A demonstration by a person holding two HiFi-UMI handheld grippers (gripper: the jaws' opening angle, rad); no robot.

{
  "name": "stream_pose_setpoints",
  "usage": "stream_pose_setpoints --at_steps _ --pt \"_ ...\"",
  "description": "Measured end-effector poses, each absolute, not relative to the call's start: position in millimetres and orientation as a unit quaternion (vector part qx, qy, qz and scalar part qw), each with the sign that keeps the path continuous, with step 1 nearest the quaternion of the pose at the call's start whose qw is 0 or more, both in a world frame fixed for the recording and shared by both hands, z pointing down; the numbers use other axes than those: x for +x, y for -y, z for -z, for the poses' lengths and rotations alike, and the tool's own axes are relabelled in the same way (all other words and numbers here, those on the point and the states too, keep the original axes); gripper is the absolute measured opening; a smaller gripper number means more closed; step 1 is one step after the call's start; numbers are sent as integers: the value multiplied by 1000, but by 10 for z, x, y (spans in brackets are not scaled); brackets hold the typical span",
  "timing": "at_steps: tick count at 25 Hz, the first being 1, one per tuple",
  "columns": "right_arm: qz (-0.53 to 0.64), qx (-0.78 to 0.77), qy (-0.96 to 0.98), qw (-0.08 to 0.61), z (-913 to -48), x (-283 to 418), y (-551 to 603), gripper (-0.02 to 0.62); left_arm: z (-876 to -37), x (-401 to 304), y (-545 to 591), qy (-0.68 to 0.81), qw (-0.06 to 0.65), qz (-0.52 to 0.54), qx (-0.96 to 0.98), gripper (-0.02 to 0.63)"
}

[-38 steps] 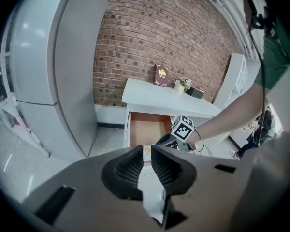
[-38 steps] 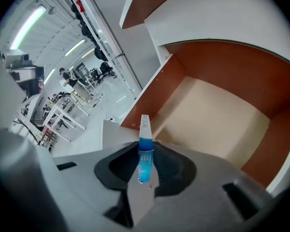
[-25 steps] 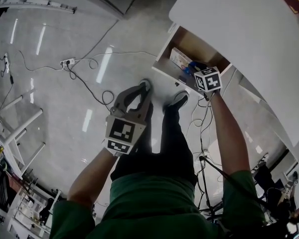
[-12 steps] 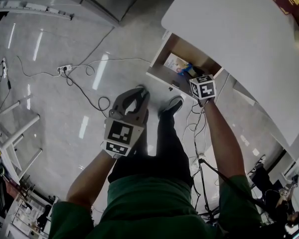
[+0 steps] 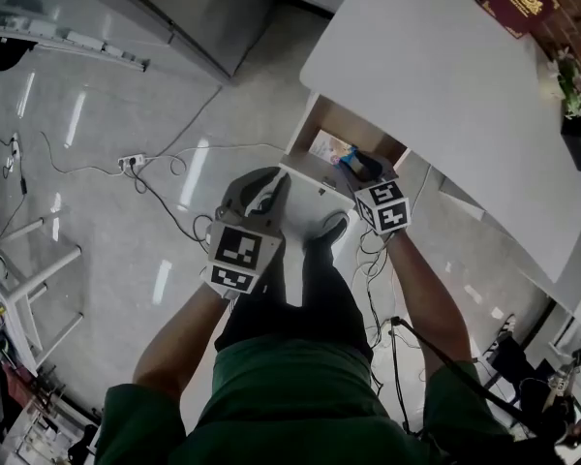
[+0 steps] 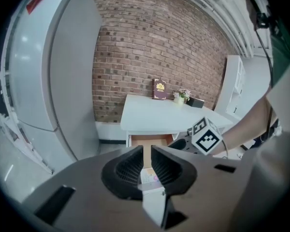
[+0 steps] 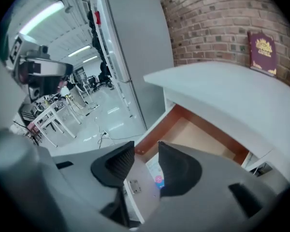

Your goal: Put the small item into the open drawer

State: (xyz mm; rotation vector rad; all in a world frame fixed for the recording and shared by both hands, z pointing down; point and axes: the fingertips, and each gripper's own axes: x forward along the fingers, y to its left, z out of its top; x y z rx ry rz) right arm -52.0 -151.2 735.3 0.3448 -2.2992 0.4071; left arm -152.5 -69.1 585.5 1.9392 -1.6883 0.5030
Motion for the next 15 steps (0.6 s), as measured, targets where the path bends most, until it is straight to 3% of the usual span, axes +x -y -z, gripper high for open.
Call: stream_pose_setpoints --at_steps 15 --pt "-82 218 964 131 -4333 -566 1752 86 -4161 -1527 1141 655 134 -121 733 46"
